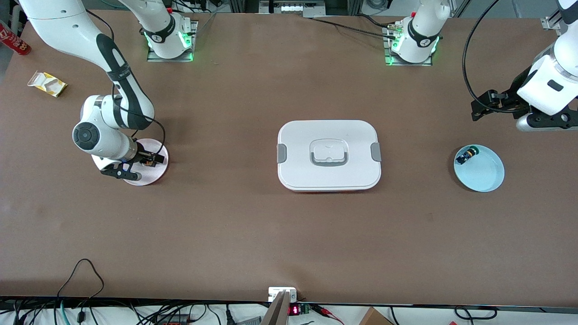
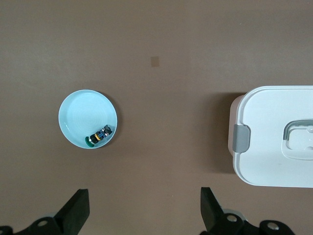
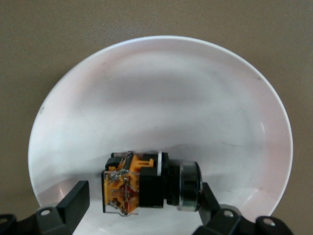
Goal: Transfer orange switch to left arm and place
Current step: 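Lower the right gripper and close it on the orange switch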
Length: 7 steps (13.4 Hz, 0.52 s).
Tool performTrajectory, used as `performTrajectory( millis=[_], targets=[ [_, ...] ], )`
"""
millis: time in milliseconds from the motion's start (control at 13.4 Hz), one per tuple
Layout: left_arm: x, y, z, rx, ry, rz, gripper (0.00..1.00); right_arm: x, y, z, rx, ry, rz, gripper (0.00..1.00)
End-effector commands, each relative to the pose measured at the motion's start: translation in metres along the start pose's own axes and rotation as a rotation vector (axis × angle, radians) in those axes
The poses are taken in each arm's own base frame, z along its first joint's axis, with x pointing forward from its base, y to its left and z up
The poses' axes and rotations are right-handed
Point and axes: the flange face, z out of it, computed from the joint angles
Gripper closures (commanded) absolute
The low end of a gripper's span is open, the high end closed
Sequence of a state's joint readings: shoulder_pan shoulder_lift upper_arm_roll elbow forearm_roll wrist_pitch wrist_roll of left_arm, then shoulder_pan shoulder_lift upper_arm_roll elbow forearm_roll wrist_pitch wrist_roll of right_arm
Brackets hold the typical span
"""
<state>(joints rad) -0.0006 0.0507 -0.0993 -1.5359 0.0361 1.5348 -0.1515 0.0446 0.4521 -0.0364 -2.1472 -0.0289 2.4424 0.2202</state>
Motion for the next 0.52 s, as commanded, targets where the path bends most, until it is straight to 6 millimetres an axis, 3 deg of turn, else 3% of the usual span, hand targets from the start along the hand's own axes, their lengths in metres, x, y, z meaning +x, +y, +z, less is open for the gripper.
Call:
performTrajectory(
  millis=[0,223,446],
  targets=[
    [0.003,0.002,-0.005,0.018,0.001,-0.002,0.0,0.001,0.003,-0.003,-0.003,-0.01,-0.035,0.6],
    [0.003,0.002,-0.005,0.018,0.001,-0.002,0.0,0.001,0.002,-0.018,0.0,-0.012,-0.164,0.88],
    [0.003,0.001,-0.004,0.018,-0.002,-0.004,0.0,0.01,-0.004,-0.048,0.002,-0.041,-0.214,0.92]
  ],
)
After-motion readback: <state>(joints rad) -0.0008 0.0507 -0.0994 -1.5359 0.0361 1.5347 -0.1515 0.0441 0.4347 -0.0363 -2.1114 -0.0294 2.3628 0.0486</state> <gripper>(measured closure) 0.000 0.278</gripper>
